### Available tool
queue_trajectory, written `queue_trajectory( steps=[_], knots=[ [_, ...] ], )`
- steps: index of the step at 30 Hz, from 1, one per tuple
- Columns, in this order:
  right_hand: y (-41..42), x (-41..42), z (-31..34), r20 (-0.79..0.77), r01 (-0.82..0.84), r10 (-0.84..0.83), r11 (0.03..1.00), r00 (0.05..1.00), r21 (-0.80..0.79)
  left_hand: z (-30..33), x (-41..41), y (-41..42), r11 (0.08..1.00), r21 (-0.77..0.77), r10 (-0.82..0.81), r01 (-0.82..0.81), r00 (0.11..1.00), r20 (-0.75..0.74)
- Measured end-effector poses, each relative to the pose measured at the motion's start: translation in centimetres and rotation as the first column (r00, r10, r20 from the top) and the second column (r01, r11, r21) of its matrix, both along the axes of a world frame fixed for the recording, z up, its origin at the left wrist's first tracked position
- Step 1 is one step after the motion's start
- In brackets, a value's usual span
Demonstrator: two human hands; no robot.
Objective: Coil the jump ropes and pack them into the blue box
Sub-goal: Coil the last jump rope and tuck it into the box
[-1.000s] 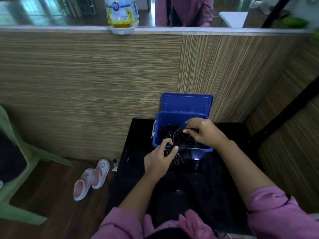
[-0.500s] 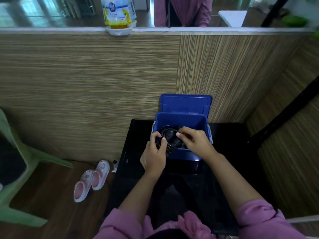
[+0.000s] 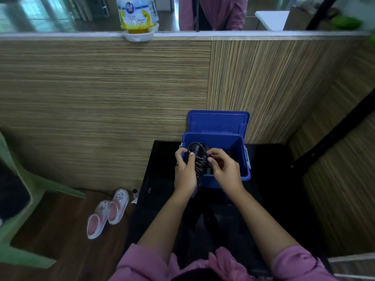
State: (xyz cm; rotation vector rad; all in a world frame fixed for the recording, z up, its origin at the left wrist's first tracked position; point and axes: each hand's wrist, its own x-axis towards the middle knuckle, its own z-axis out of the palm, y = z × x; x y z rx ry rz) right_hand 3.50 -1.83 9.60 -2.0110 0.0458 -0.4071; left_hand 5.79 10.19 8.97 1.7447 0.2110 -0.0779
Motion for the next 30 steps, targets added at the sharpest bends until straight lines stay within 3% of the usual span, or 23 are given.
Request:
queue_trajectory(
  steps=[4, 12, 21, 26, 30],
  knots=[
    [-0.3, 0.3, -0.7, -0.045, 0.016, -0.015, 1.000, 0.999, 0.020, 0.3, 0.1, -0.3, 0.990, -0.070, -0.115, 0.121, 0.990, 0.079],
    [-1.4, -0.1, -0.9, -0.030, -0.135, 0.134, 0.990, 0.991, -0.038, 1.4, 0.4, -0.2, 0.974, -0.224, -0.034, 0.028, 0.999, -0.022],
    [-1.8, 0.4, -0.1, -0.118, -0.176, 0.159, 0.973, 0.980, -0.149, 1.9, 0.2, -0.5, 0.964, -0.262, 0.056, -0.051, 0.998, 0.011],
    [-0.9, -0.4, 0.1, -0.177, -0.223, 0.220, 0.975, 0.959, 0.006, 2.4, 0.4, 0.3, 0.987, -0.147, 0.069, -0.066, 0.997, 0.019],
    [-0.5, -0.3, 0.6, -0.146, -0.125, 0.144, 0.984, 0.979, 0.129, 2.3, 0.3, 0.3, 0.995, -0.098, 0.005, 0.001, 0.998, 0.062]
  ],
)
